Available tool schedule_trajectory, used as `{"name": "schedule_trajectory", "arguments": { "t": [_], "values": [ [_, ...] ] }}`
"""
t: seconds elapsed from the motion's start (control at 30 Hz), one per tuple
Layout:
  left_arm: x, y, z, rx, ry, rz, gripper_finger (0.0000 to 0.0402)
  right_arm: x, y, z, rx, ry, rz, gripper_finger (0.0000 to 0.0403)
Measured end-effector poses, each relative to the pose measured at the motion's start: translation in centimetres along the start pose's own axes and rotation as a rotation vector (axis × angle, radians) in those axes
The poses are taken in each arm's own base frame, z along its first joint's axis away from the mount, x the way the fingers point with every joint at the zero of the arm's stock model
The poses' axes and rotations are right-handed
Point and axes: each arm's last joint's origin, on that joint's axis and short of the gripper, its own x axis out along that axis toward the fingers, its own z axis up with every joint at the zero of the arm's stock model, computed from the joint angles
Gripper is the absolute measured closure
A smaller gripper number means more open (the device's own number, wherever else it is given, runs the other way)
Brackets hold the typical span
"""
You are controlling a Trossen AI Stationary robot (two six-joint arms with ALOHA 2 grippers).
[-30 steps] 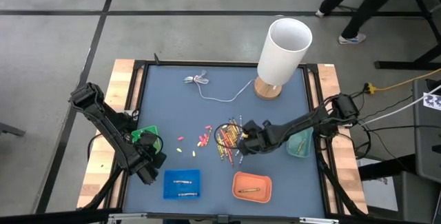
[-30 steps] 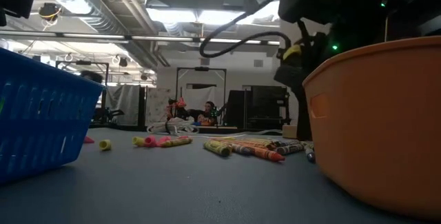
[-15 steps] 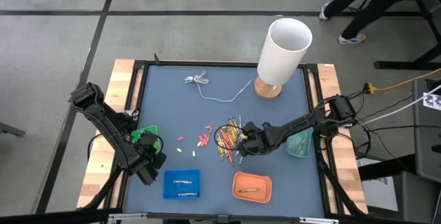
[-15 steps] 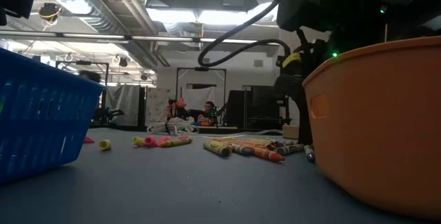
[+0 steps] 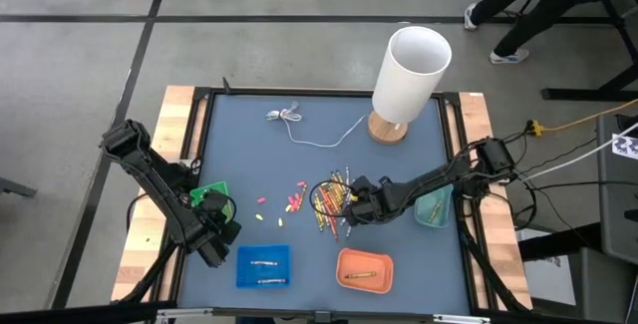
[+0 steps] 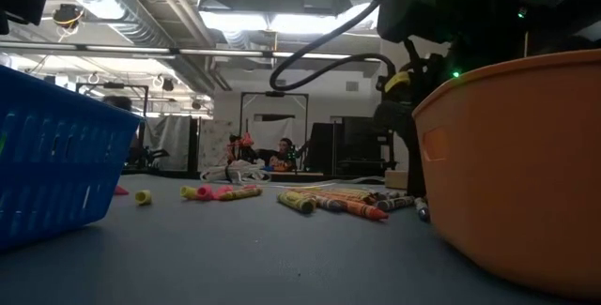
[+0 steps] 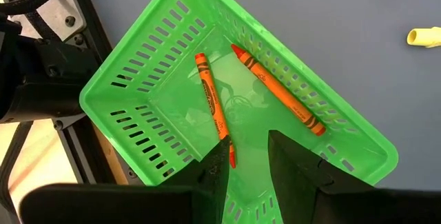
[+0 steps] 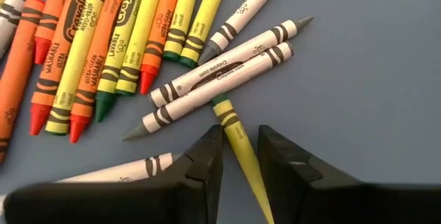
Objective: Sort crayons
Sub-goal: Put the green crayon into the orange bin
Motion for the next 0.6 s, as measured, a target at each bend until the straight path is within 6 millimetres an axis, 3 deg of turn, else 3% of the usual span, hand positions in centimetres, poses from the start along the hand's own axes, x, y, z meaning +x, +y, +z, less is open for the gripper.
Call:
{"name": "schedule_trajectory", "arguments": {
  "t": [0.33, 0.6],
  "values": [
    [0.00, 0.00, 0.00, 0.000, 0.000, 0.000, 0.0317, 0.01, -0.02, 0.00, -0.019, -0.010, -0.007, 0.0391],
    [0.00, -0.10, -0.04, -0.002, 0.003, -0.011, 0.0317, -0.57, 0.00, 0.29, -0.083, -0.007, -0.006, 0.0378]
  ]
}}
